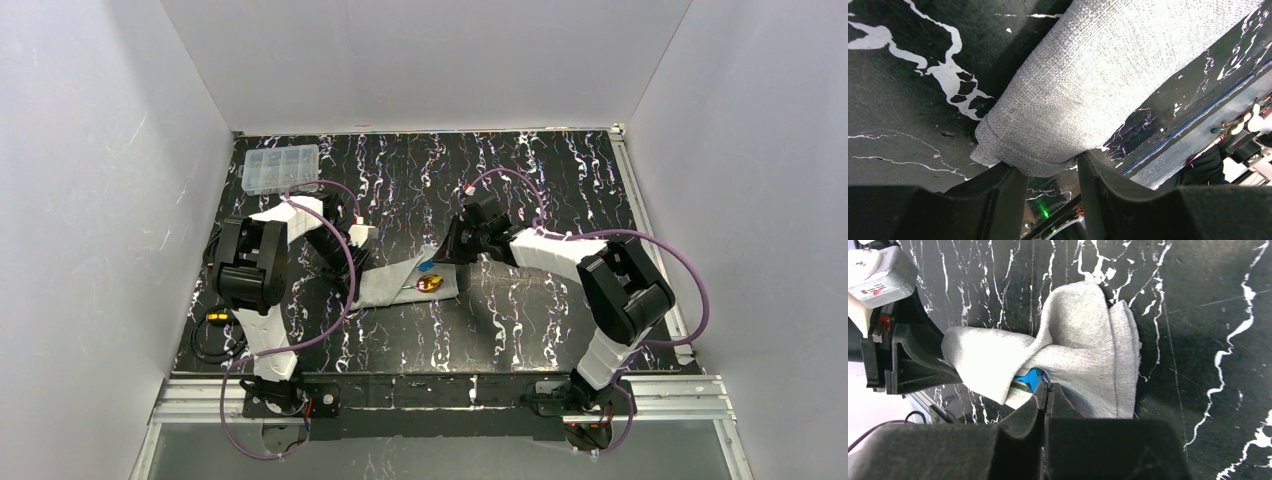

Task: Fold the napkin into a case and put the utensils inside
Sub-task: Insert the fork into the folded napkin, then reset both arms

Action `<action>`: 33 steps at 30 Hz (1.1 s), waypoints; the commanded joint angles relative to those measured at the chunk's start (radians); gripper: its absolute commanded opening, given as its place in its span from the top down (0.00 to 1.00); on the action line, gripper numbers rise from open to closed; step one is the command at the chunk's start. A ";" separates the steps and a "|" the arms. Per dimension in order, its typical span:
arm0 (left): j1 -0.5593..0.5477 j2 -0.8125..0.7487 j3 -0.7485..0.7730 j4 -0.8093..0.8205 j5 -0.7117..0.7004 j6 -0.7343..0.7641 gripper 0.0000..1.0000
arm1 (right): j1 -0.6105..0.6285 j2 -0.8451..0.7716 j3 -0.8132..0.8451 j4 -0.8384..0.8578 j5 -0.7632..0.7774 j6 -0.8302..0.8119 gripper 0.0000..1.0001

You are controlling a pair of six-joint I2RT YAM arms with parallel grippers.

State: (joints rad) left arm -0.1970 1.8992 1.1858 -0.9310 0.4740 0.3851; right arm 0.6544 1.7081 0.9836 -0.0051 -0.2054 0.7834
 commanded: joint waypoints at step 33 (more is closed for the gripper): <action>0.151 -0.281 0.076 0.308 0.206 -0.031 0.02 | -0.252 -0.308 -0.062 -0.188 0.688 -0.220 0.01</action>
State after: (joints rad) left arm -0.0879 1.6756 1.3891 -0.9356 0.4553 0.3950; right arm 0.4141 1.4944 1.0073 -0.3004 0.0971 0.5217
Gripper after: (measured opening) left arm 0.983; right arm 0.984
